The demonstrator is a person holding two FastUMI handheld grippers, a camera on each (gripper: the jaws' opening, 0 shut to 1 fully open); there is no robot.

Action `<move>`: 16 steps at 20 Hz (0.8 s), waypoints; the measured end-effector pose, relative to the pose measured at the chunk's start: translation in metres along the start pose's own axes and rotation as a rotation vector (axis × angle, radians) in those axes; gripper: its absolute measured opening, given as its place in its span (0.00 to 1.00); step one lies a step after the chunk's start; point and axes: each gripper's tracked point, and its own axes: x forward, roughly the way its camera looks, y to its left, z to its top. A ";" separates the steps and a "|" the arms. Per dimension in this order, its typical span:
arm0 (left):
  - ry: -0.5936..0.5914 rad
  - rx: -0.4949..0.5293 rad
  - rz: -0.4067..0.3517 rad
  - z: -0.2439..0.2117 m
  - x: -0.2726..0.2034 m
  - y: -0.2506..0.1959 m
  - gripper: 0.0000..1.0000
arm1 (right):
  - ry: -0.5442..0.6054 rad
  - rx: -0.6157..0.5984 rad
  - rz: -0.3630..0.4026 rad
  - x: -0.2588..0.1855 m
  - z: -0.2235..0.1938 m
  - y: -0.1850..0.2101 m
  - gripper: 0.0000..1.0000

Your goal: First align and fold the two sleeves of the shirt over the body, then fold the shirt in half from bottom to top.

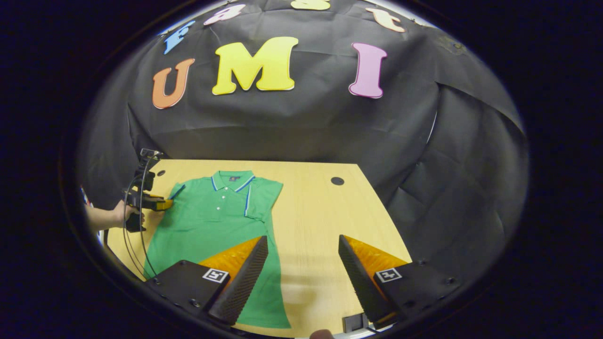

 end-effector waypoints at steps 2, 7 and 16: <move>-0.003 -0.012 -0.016 0.000 0.000 -0.004 0.46 | -0.005 -0.006 0.012 0.004 0.001 0.006 0.97; -0.021 -0.014 -0.017 0.011 -0.007 -0.007 0.08 | -0.051 -0.007 0.051 0.003 0.019 0.019 0.97; -0.098 -0.002 -0.044 0.046 -0.015 -0.027 0.07 | -0.095 0.057 0.059 0.001 0.021 0.012 0.96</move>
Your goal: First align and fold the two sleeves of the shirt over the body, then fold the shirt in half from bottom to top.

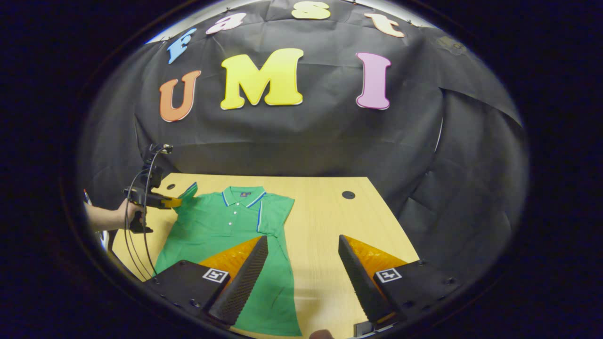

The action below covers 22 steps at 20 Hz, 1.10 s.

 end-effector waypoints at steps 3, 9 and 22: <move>-0.016 0.018 -0.010 0.008 0.005 -0.014 0.07 | -0.014 0.017 -0.018 -0.006 -0.001 -0.012 0.97; -0.004 0.025 -0.012 0.008 0.013 -0.035 0.09 | -0.012 0.037 -0.057 -0.017 -0.009 -0.040 0.96; -0.071 -0.038 -0.035 0.011 -0.013 -0.053 0.99 | -0.001 -0.002 0.037 -0.008 -0.018 -0.012 0.97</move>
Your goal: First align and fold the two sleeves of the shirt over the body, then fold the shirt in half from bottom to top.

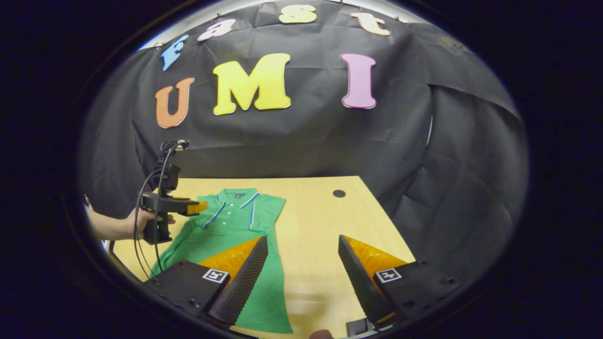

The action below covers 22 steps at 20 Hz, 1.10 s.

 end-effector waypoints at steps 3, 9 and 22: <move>-0.004 -0.028 0.013 -0.007 -0.021 0.005 0.98 | 0.038 -0.030 0.040 0.008 -0.010 0.017 0.96; 0.025 -0.042 0.040 -0.040 -0.075 0.021 0.98 | 0.120 -0.063 0.082 0.010 -0.044 0.044 0.96; 0.310 0.027 -0.002 -0.146 -0.148 0.034 0.99 | 0.348 -0.198 0.125 -0.029 -0.152 0.038 0.97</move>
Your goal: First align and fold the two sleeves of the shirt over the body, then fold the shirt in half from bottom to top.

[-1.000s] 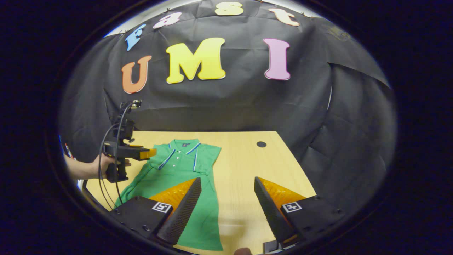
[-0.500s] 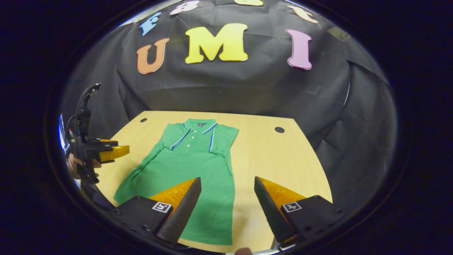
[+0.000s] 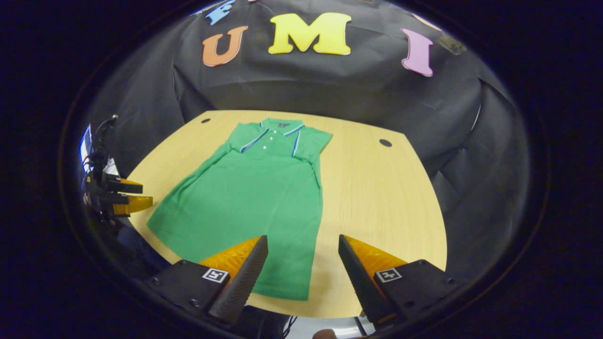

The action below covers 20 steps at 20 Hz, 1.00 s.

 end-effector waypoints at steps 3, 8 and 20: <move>0.051 0.025 -0.026 -0.013 0.005 -0.004 0.99 | 0.064 -0.031 -0.011 0.005 -0.035 0.000 0.97; 0.130 0.024 -0.066 -0.034 -0.001 -0.009 0.99 | 0.182 -0.031 0.012 0.014 -0.082 0.012 0.97; 0.211 0.009 -0.054 -0.048 -0.003 -0.010 0.99 | 0.301 -0.048 0.061 0.040 -0.117 0.021 0.92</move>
